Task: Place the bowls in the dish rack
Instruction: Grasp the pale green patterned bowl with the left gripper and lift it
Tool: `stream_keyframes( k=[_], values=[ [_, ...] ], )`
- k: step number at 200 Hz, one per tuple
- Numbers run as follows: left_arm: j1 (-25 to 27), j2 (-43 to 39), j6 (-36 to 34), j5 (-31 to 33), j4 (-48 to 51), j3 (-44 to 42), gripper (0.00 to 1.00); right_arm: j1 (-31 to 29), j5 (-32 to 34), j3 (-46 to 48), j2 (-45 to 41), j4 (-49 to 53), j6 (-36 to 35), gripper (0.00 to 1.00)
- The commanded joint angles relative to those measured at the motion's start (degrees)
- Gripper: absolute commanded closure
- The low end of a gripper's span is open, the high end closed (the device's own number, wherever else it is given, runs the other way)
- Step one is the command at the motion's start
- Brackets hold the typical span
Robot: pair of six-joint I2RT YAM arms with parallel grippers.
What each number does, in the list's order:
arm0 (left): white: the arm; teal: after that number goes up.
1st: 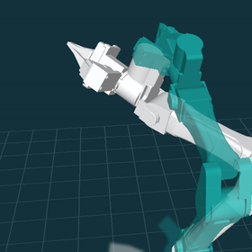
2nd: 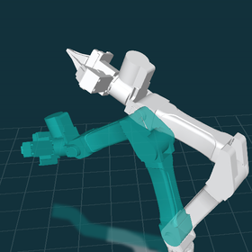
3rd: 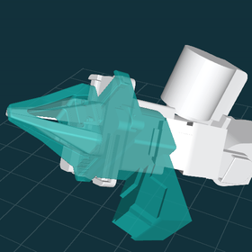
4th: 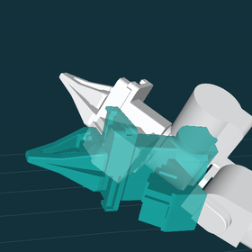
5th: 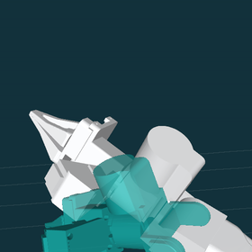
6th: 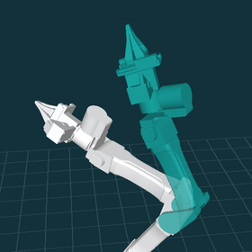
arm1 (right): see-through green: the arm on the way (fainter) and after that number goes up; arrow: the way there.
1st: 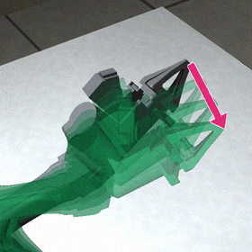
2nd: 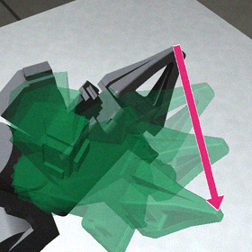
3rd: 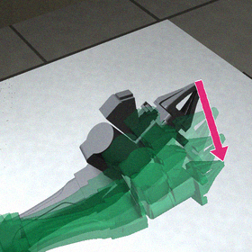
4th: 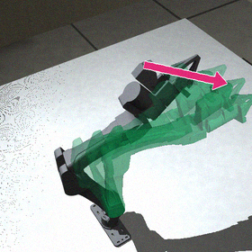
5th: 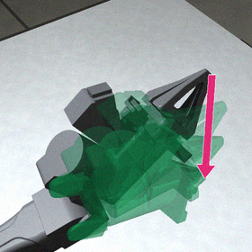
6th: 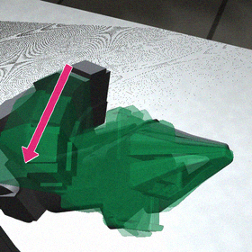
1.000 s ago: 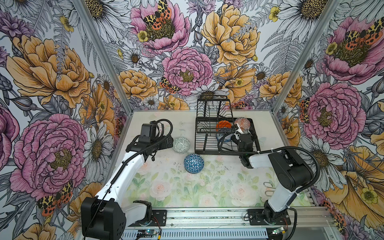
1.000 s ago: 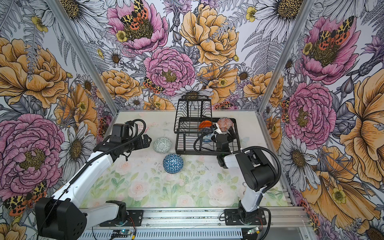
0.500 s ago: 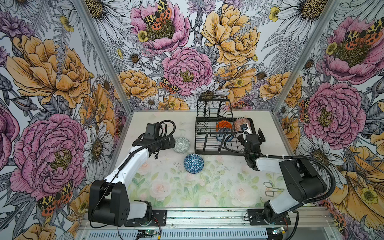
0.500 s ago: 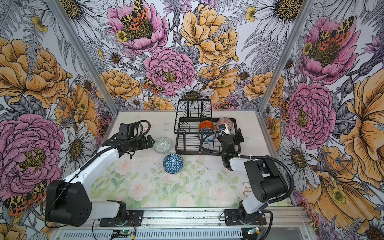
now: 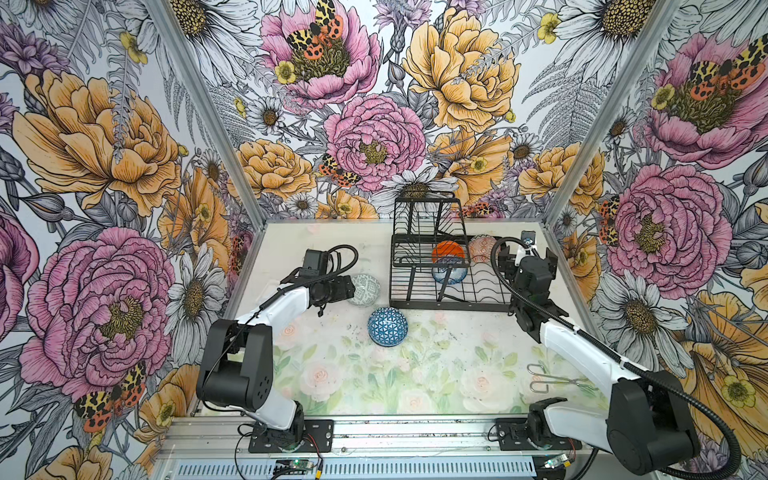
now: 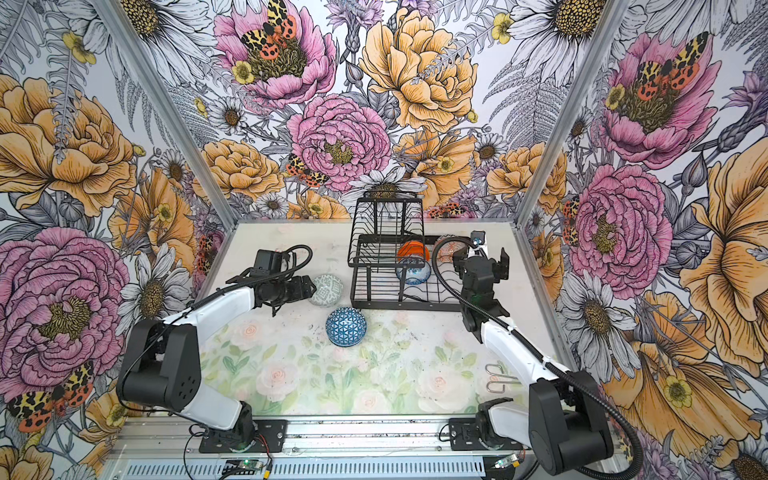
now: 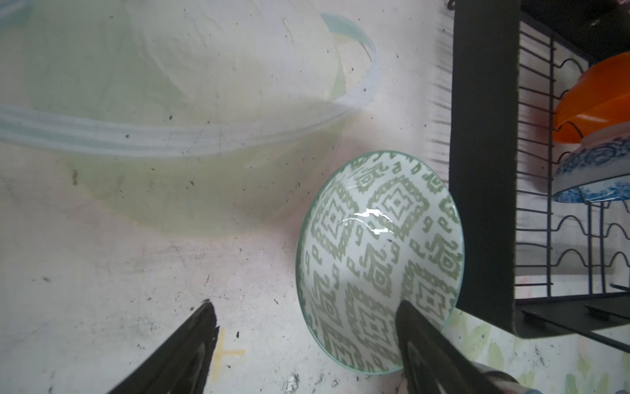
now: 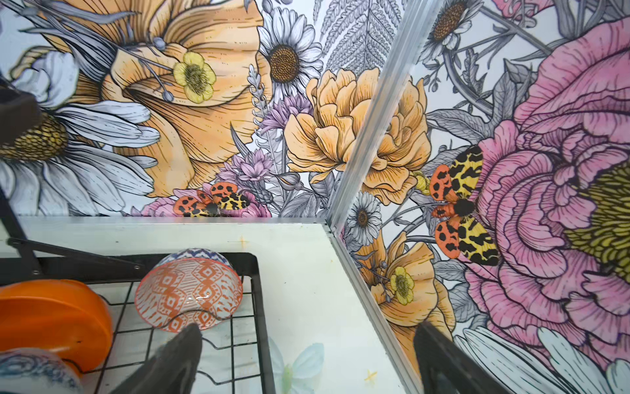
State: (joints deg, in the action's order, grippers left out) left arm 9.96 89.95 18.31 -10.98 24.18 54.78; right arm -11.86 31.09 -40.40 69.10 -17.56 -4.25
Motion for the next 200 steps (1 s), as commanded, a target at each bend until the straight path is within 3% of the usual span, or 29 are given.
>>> stream_keyframes(
  k=[1, 30, 94, 152, 200],
  values=[
    [0.2, 2.5, 1.0, -2.4, -4.4, -0.3, 0.31, 0.1, -6.8, -2.9, -3.4, 12.3, 4.8, 0.03],
    [0.4, 4.9, 1.4, -3.2, -6.3, -0.3, 0.45, 0.1, -15.7, -3.1, -9.0, 16.7, 4.9, 0.03],
    [0.6, 8.1, 1.7, -2.9, -7.5, 0.7, 0.67, 0.1, -24.0, -5.0, -15.2, 23.1, 6.4, 0.02],
    [0.4, 8.5, 1.3, -1.9, -7.3, 0.8, 1.0, 0.1, -33.4, -7.1, -17.6, 25.4, 9.2, 0.0],
    [-0.5, 1.0, -1.0, 3.3, -1.8, 2.1, 1.0, 0.1, -35.1, -11.0, -20.1, 30.8, 11.6, 0.0]
  ],
)
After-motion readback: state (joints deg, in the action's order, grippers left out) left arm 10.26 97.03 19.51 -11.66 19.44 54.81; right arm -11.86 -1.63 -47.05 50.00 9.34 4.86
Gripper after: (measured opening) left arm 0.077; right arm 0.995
